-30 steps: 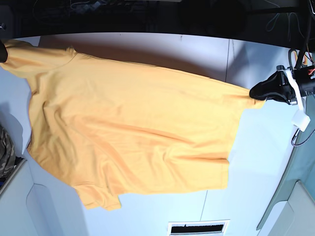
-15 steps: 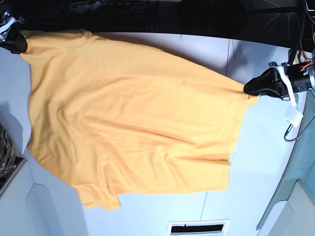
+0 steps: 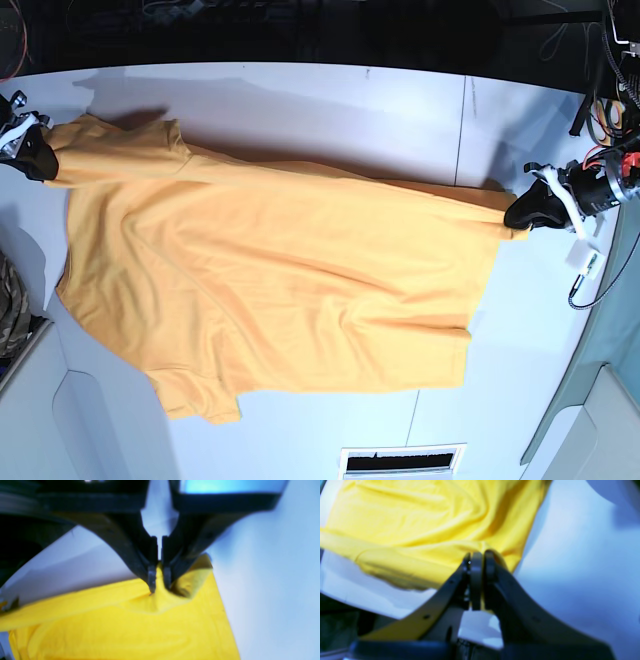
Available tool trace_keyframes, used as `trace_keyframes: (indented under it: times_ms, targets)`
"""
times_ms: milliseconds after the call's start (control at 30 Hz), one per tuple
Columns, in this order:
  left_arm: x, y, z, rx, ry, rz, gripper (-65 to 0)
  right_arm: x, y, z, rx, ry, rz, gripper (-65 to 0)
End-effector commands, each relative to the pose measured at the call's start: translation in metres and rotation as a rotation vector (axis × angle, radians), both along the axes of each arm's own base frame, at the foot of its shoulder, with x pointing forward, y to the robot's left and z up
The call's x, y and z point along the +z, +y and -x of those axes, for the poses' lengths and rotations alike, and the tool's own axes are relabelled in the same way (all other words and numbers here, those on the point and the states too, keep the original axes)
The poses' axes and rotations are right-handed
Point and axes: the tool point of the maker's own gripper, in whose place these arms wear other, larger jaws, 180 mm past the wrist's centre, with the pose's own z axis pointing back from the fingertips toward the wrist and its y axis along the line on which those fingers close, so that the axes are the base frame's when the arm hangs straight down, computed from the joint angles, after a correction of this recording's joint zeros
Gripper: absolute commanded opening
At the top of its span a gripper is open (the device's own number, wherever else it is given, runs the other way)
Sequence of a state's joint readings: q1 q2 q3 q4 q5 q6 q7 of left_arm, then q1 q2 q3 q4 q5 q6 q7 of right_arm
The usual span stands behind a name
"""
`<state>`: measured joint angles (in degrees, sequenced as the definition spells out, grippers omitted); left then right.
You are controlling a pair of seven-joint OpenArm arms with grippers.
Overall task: Layout the t-shirt on the table in an organized manner, then fold the t-shirt properly
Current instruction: 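Lift the shoulder edge with both grippers and fold it over the body, then regrasp the folded edge with both grippers and pull it taut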
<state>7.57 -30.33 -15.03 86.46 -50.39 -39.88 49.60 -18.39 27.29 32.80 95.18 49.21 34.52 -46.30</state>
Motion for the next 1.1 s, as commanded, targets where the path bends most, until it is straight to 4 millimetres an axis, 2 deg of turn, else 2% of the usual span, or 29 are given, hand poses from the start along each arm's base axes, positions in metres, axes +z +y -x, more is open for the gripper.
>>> trace_keyframes:
  times_ms: [0, 267, 433, 500, 533, 633, 667, 700, 800, 900, 1000, 1067]
  targets:
    - [0.012, 0.004, -0.015, 0.001, -0.049, -0.003, -65.0, 0.012, -0.006, -0.015, -0.008, -0.055, 0.001, -65.0]
    - [0.005, 0.011, -0.056, 0.028, -0.057, -0.012, -65.0, 0.000, -0.019, -0.062, -0.064, -0.075, -0.022, -65.0]
    - [-0.019, 0.005, -0.061, 0.027, -0.021, -0.022, -65.0, -0.019, -0.023, -0.077, -0.093, -0.039, -0.049, -65.0]
    - [-0.031, 0.001, -0.059, 0.030, -0.009, -0.020, -65.0, -0.030, -0.018, -0.077, -0.089, -0.011, -0.067, -65.0]
    - [-0.035, -0.001, -0.058, 0.037, -0.008, -0.014, -65.0, -0.035, -0.014, -0.076, -0.082, 0.004, -0.076, -62.7]
    - [-0.042, -0.005, -0.058, 0.053, -0.006, 0.009, -53.4, -0.047, -0.003, -0.071, -0.056, 0.038, -0.082, -39.0]
    - [-0.042, -0.006, -0.058, 0.053, -0.005, 0.012, -50.0, -0.047, -0.003, -0.071, -0.055, 0.040, -0.082, -33.8]
    - [-0.042, -0.006, -0.058, 0.052, -0.004, 0.013, -47.7, -0.047, -0.004, -0.071, -0.064, 0.043, -0.081, -31.4]
    - [-0.042, -0.004, -0.054, 0.049, 0.023, 0.019, -45.8, -0.040, -0.016, -0.070, -0.090, 0.045, -0.072, -31.4]
    - [-0.035, -0.005, -0.047, 0.032, 0.071, 0.058, -45.8, -0.027, -0.043, -0.067, -0.166, 0.025, -0.067, -31.4]
    - [-0.026, -0.003, -0.042, 0.016, 0.079, 0.079, -45.8, -0.022, -0.070, -0.051, -0.252, 0.016, -0.069, -31.4]
    - [-0.022, -0.001, -0.042, 0.013, 0.070, 0.073, -45.8, -0.028, -0.079, -0.036, -0.283, 0.036, -0.068, -31.4]
